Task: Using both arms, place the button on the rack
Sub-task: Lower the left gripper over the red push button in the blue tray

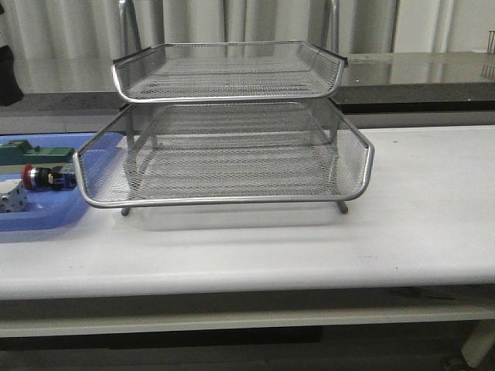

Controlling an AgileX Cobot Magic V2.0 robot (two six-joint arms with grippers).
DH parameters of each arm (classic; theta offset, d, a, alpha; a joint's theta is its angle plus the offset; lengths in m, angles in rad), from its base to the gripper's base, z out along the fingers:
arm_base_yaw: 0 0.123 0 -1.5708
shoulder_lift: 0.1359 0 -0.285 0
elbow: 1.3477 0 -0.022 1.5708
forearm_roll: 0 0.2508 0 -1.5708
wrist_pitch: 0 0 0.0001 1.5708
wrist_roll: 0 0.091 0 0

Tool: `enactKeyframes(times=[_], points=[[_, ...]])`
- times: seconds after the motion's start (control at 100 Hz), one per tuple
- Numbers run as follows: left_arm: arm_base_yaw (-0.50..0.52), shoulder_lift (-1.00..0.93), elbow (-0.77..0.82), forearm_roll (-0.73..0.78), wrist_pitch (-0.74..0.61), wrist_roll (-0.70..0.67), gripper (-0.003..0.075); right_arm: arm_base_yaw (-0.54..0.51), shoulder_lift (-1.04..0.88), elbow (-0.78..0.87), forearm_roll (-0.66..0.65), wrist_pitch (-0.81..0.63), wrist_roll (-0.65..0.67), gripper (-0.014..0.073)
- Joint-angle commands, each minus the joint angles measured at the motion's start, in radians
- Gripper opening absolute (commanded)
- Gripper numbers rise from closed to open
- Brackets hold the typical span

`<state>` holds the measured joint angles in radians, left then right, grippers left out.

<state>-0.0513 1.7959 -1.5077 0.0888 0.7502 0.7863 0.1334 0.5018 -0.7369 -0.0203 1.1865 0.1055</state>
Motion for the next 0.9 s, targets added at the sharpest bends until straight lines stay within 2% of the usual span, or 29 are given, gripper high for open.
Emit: enactKeyframes(times=[0.0, 0.25, 0.47, 0.64, 0.89], points=[[0.003, 0.006, -0.097, -0.025, 0.006, 0.052, 0.0459, 0.002, 0.004, -0.032, -0.004, -0.044, 0.002, -0.0071], [0.003, 0.163, -0.282, -0.046, 0.124, 0.187, 0.0459, 0.002, 0.004, -0.032, -0.004, -0.044, 0.002, -0.0071], [0.021, 0.257, -0.367, -0.132, 0.174, 0.287, 0.0459, 0.002, 0.004, -0.032, -0.004, -0.044, 0.002, -0.0071], [0.043, 0.292, -0.388, -0.136, 0.227, 0.321, 0.0459, 0.002, 0.004, -0.032, -0.004, -0.044, 0.002, -0.0071], [0.051, 0.299, -0.388, -0.136, 0.195, 0.334, 0.0459, 0.002, 0.004, -0.032, -0.004, -0.044, 0.002, -0.0071]])
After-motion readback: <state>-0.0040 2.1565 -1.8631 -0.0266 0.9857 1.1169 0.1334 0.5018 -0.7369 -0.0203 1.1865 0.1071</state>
